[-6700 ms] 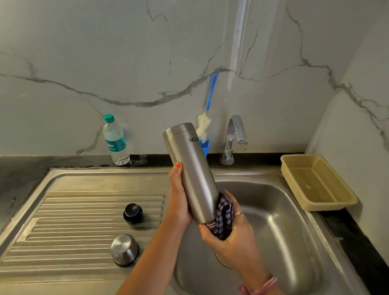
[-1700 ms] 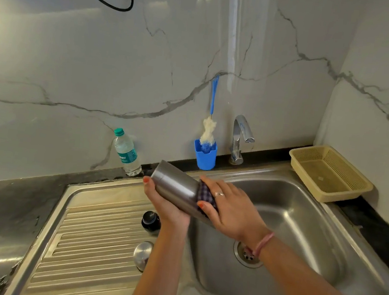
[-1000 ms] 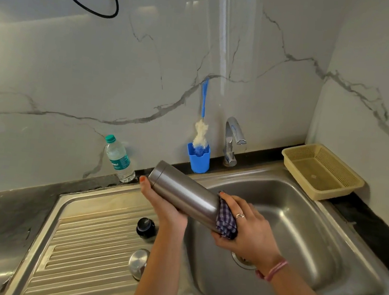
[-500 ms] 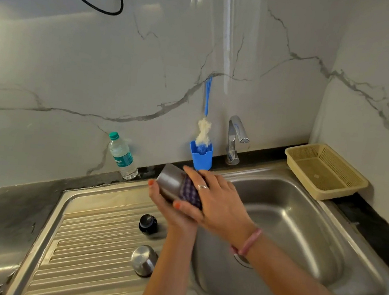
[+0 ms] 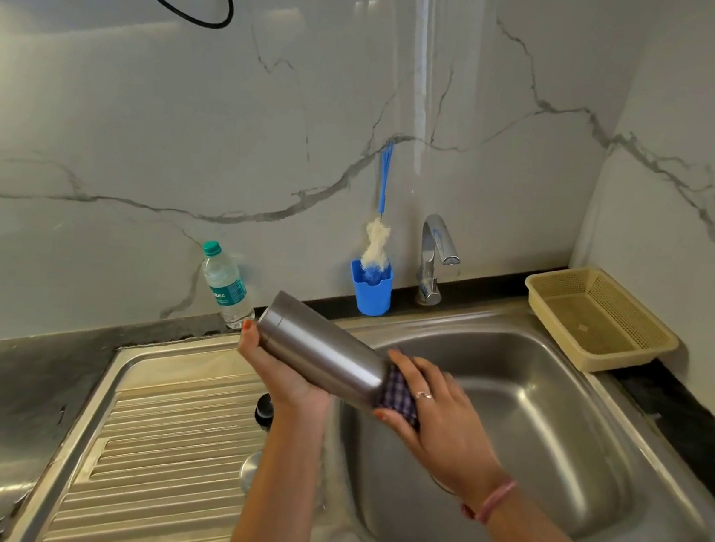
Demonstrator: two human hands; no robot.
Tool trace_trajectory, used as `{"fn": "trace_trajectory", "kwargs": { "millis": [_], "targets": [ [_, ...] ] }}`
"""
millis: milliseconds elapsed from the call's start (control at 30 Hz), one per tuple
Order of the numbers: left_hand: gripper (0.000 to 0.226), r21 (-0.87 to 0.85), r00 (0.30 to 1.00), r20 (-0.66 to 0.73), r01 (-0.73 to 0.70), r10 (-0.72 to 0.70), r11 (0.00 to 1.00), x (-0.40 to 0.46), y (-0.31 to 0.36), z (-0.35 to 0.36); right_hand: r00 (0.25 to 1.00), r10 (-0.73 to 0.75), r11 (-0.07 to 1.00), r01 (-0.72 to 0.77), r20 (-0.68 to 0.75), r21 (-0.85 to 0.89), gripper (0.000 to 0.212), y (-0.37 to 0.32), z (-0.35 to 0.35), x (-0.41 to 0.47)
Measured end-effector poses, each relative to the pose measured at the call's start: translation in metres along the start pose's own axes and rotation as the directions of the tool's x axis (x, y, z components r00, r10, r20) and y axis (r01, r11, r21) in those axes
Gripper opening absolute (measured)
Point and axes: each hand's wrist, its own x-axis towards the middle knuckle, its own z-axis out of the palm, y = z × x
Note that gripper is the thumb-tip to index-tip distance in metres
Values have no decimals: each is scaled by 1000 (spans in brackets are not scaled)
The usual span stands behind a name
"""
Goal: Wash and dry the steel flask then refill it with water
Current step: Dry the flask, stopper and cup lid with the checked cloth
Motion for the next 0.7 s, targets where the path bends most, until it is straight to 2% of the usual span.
{"fn": "trace_trajectory", "kwargs": {
  "millis": [67,167,233,300,367,500,533,633,700],
  "targets": [
    [53,-6,1000,20,-8,8,1000,2,-2,0,998,57,997,-56,-5,50,76,4,0,-4],
    [60,2,990,140,-34,33,999,3,-6,1,993,14,1000,-11,-115,23,78,-18,-14,11],
    [58,86,956,291,-59,32,995,0,-11,6,993,-13,993,27,-117,119,77,-39,-29,31],
    [65,154,926,375,-23,-38,988,0,-19,6,990,8,969,29,-144,246,68,-55,-42,53],
    [74,162,924,375,6,-67,987,-1,-23,9,987,10,962,35,-161,270,63,-64,-51,73],
    [57,123,938,345,-29,-16,992,5,-19,17,980,-68,953,119,-187,279,64,-62,-52,77],
    [59,115,943,333,-31,-10,993,6,-18,17,978,-99,952,147,-184,268,69,-57,-50,72],
    [58,51,944,330,-29,11,998,11,-11,13,975,-185,977,196,-125,86,94,-30,-36,51],
    [58,28,949,315,-39,28,999,18,-7,5,989,-145,982,146,-20,117,100,-8,-27,36]
  ]
}}
